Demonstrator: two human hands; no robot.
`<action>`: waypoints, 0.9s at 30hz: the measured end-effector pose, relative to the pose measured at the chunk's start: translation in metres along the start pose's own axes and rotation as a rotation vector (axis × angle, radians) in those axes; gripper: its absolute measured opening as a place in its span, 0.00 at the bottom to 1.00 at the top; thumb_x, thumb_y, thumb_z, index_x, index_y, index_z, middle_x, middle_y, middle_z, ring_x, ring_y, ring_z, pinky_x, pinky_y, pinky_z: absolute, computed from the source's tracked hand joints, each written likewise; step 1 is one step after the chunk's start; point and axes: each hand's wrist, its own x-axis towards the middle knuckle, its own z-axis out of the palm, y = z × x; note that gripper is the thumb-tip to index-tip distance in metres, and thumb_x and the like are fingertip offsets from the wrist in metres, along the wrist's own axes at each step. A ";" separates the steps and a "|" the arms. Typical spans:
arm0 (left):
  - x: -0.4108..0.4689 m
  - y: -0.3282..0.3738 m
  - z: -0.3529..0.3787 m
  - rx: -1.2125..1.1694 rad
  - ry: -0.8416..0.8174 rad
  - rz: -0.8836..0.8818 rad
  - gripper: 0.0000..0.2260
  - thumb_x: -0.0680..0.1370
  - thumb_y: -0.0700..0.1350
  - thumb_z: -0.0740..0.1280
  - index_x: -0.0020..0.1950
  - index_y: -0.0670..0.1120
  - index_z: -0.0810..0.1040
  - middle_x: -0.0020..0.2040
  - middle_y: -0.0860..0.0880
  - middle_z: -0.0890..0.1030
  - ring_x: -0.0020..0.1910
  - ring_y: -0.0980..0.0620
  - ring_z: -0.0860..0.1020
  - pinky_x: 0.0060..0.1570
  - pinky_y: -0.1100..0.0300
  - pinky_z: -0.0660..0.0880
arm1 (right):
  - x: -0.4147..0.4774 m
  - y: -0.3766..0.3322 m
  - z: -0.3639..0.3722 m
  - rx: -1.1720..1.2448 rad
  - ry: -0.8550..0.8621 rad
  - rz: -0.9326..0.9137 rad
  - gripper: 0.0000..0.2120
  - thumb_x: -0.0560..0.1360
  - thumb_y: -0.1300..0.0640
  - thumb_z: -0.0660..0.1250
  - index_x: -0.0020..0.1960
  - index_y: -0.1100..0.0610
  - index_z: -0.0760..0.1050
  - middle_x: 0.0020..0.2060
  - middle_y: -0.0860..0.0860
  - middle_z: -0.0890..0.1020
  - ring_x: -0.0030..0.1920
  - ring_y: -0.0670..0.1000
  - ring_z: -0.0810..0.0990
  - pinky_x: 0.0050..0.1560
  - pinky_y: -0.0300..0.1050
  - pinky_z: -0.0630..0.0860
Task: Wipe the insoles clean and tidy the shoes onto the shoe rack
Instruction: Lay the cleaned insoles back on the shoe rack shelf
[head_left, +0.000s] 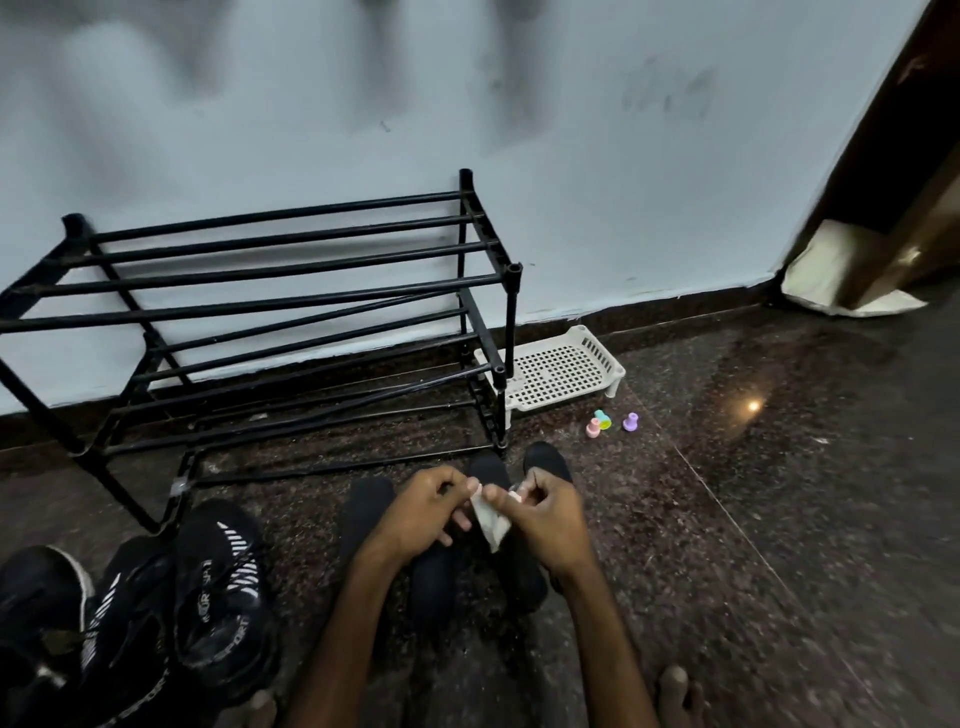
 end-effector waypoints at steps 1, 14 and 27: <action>0.002 0.001 0.001 -0.001 0.023 0.010 0.09 0.82 0.45 0.63 0.46 0.42 0.76 0.37 0.48 0.80 0.34 0.56 0.79 0.27 0.60 0.72 | -0.001 0.000 -0.002 0.167 0.011 0.030 0.20 0.68 0.48 0.78 0.30 0.52 0.68 0.23 0.43 0.70 0.27 0.43 0.67 0.31 0.43 0.66; 0.005 0.020 0.047 -0.268 0.145 -0.029 0.11 0.79 0.47 0.69 0.57 0.44 0.74 0.46 0.46 0.82 0.38 0.56 0.81 0.33 0.55 0.79 | 0.013 0.004 -0.019 0.363 0.086 0.132 0.07 0.72 0.67 0.73 0.46 0.62 0.75 0.33 0.56 0.81 0.29 0.49 0.78 0.30 0.40 0.77; 0.039 0.016 0.064 -0.359 0.047 -0.150 0.10 0.78 0.44 0.70 0.55 0.39 0.80 0.44 0.42 0.85 0.37 0.52 0.82 0.35 0.57 0.80 | 0.040 0.008 -0.049 0.226 -0.034 0.122 0.11 0.72 0.73 0.71 0.51 0.62 0.75 0.36 0.52 0.80 0.32 0.43 0.79 0.36 0.35 0.77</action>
